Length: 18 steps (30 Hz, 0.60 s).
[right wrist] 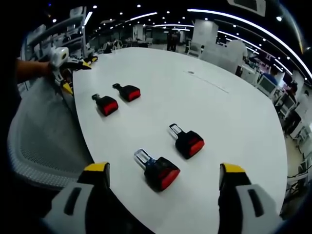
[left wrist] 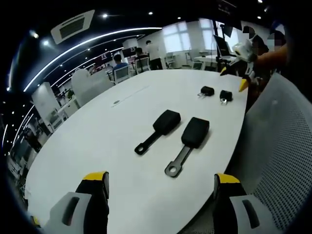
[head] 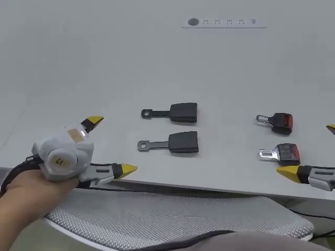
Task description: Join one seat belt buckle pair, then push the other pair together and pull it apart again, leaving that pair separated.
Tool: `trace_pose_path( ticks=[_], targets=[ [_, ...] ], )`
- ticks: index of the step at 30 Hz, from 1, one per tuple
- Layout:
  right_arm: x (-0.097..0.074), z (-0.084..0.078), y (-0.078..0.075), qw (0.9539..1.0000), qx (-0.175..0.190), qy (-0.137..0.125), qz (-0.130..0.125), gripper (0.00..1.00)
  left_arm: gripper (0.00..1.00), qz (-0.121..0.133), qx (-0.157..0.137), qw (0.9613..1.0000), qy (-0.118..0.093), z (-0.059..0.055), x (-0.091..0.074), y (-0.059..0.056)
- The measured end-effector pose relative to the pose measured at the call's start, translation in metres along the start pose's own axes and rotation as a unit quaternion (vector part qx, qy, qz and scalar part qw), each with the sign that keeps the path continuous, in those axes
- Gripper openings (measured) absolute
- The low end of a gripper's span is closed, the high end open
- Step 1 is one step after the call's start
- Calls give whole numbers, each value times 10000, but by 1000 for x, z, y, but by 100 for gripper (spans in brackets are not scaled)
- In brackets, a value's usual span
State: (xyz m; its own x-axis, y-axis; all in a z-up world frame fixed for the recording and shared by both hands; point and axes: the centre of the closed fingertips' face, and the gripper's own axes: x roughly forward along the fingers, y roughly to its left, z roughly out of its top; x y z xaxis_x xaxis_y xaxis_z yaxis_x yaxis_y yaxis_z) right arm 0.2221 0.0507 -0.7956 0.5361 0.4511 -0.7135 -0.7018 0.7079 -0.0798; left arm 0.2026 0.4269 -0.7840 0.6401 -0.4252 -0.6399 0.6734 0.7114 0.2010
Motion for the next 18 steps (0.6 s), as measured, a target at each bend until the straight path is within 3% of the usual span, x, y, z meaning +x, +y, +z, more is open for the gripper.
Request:
trace_pose_path(
  ticks=[18],
  targets=[
    [0, 2, 6, 9998, -169, 23, 138, 90, 90, -37, 52, 10000, 45, -3, 1, -1]
  ],
)
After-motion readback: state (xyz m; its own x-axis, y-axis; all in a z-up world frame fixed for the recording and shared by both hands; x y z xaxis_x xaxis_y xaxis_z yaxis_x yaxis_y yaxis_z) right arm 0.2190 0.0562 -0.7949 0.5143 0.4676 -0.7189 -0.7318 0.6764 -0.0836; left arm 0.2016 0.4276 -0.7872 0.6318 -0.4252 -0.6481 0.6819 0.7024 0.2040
